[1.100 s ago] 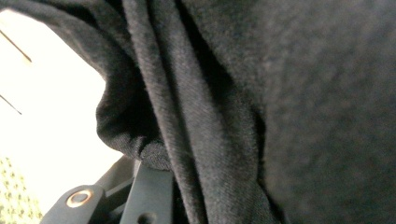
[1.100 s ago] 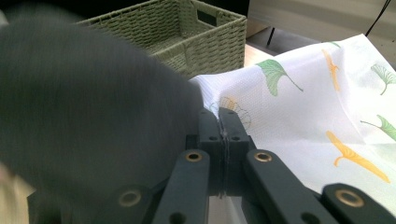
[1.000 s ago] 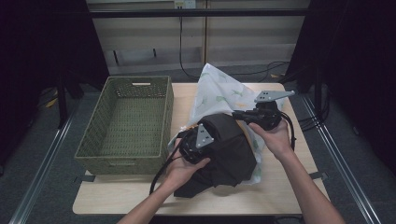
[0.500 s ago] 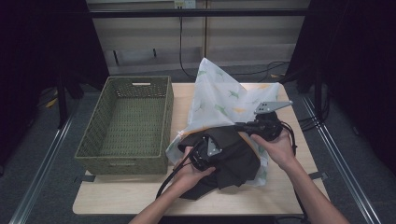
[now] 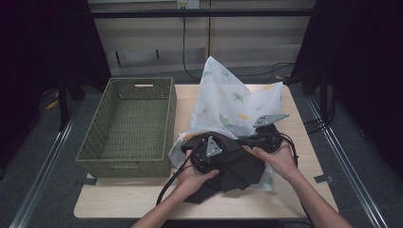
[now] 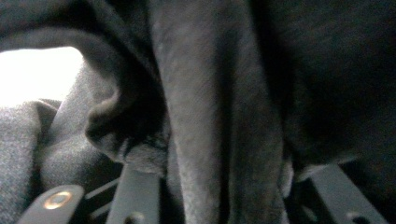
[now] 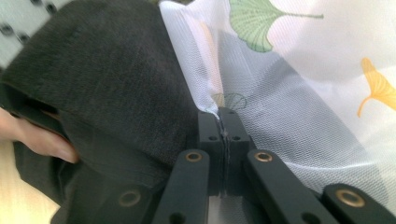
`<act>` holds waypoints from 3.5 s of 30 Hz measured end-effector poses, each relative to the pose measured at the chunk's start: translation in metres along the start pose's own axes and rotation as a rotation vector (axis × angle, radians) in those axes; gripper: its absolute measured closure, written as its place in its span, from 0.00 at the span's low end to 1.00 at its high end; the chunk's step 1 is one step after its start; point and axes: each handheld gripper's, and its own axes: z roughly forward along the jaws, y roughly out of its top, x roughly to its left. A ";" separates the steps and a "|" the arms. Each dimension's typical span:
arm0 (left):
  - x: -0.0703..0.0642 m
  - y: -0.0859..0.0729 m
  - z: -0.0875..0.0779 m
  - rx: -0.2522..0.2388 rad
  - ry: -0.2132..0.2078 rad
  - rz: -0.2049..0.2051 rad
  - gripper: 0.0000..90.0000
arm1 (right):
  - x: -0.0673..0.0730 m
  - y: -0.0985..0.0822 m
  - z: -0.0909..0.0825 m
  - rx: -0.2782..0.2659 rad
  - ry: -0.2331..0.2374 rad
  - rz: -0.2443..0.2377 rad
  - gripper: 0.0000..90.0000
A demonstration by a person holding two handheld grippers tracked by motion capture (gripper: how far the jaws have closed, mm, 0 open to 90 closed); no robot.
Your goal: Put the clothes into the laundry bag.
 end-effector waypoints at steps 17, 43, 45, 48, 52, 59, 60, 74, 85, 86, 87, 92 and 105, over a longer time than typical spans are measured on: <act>0.003 0.014 -0.071 -0.246 -0.077 -0.067 0.27 | -0.006 -0.001 -0.003 -0.011 -0.028 0.006 0.89; -0.016 0.058 -0.037 -0.289 -0.189 -0.094 0.26 | -0.024 -0.041 -0.029 0.006 -0.070 0.076 0.67; -0.019 0.055 -0.036 -0.282 -0.161 -0.080 0.24 | -0.026 -0.042 -0.028 0.004 -0.064 0.079 0.71; -0.025 0.037 -0.029 -0.208 -0.158 -0.041 0.18 | -0.027 -0.043 -0.030 -0.007 -0.053 0.086 0.79; -0.019 0.022 -0.032 -0.189 -0.170 -0.053 0.18 | -0.029 -0.039 -0.032 -0.028 -0.041 0.094 0.80; -0.028 0.015 -0.035 -0.149 -0.161 0.000 0.15 | -0.026 -0.025 -0.028 -0.061 -0.066 0.075 0.79; -0.030 0.012 -0.033 -0.143 -0.143 0.015 0.16 | -0.024 -0.019 -0.027 -0.059 -0.101 0.053 0.82; -0.029 -0.006 -0.014 -0.117 -0.134 -0.030 0.15 | -0.018 -0.001 -0.010 -0.067 -0.168 0.018 0.75; -0.028 -0.009 -0.012 -0.126 -0.131 -0.035 0.15 | -0.038 -0.014 0.004 -0.001 -0.150 0.097 0.83; -0.028 -0.010 -0.012 -0.139 -0.136 -0.038 0.15 | -0.039 -0.014 0.000 -0.015 -0.143 0.104 0.85; -0.028 -0.011 -0.012 -0.150 -0.135 -0.046 0.15 | -0.039 -0.013 -0.005 -0.032 -0.138 0.104 0.85; -0.028 -0.013 -0.014 -0.153 -0.134 -0.041 0.15 | -0.034 -0.009 -0.023 -0.073 -0.121 0.104 0.98; -0.041 -0.016 -0.002 -0.099 -0.077 0.061 0.01 | -0.015 -0.001 -0.026 -0.063 -0.070 0.060 1.00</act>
